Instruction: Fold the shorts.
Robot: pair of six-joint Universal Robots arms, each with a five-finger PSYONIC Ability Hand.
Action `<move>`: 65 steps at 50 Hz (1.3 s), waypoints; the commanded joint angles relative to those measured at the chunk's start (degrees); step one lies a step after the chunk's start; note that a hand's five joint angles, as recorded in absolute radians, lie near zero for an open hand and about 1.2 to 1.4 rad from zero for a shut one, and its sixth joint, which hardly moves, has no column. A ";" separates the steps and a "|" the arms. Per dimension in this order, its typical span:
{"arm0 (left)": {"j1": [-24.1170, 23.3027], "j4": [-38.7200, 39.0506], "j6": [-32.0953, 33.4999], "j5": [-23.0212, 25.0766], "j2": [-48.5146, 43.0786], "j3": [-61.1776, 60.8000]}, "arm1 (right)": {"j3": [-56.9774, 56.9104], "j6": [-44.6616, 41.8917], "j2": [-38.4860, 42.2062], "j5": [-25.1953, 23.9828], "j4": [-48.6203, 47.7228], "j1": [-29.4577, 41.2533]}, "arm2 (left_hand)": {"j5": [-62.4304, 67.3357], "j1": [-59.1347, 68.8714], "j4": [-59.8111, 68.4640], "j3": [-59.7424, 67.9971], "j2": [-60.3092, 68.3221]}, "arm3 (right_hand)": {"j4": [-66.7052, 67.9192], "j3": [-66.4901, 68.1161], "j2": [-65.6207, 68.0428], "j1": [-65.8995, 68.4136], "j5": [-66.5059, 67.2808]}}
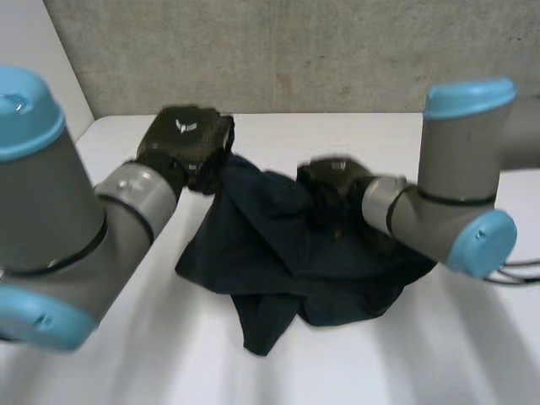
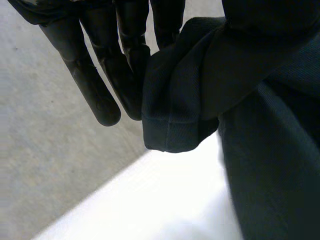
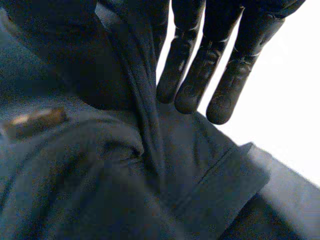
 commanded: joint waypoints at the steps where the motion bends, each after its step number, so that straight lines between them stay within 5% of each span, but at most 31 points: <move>1: 2.28 6.08 5.81 -0.46 -4.88 14.31 | -17.90 -3.79 1.78 4.94 -10.24 -0.21 | 15.31 13.81 11.31 11.67 11.73 | 11.85 12.44 12.47 24.46 14.42; 8: 2.45 24.00 14.15 -6.17 -6.20 23.99 | -14.06 -17.48 -5.23 8.37 -41.84 0.14 | 15.31 13.81 11.31 11.67 11.73 | 11.85 12.44 12.47 24.46 14.42; 13: 1.23 33.41 19.70 -6.88 -5.68 22.69 | -8.95 -22.44 -8.33 8.02 -50.61 0.06 | 15.31 13.81 11.31 11.67 11.73 | 11.85 12.44 12.47 24.46 14.42; 22: -0.62 31.93 19.62 -6.96 -2.87 6.62 | 1.32 -23.32 -10.97 7.76 -45.70 0.14 | 15.31 13.81 11.31 11.67 11.73 | 11.85 12.44 12.47 24.46 14.42; 27: -1.06 29.48 19.44 -7.31 -1.11 -4.20 | 11.42 -26.03 -13.59 8.02 -34.82 0.23 | 15.31 13.81 11.31 11.67 11.73 | 11.85 12.44 12.47 24.46 14.42; 38: -5.28 8.91 18.65 -7.23 -1.72 -20.47 | 27.78 -31.76 -12.90 7.50 -8.96 0.41 | 15.31 13.81 11.31 11.67 11.73 | 11.85 12.44 12.47 24.46 14.42; 49: -5.46 6.09 18.47 -7.40 2.14 -25.83 | 42.37 -30.00 -18.42 6.00 -18.96 -1.17 | 10.83 9.32 6.82 7.18 7.24 | 11.85 12.44 12.47 24.46 14.42; 54: -5.37 6.09 17.59 -7.40 5.39 -27.94 | 48.87 -25.36 -27.03 2.67 -21.69 -4.06 | -34.75 -36.25 -38.76 -38.39 -38.33 | -52.69 -52.09 -52.06 -40.08 -50.12; 65: -4.84 5.65 6.53 -7.05 13.31 -29.09 | 51.70 -14.18 -35.05 -1.38 -21.52 -15.23 | -43.54 -45.04 -47.55 -47.19 -47.12 | -54.87 -54.28 -54.25 -42.26 -52.30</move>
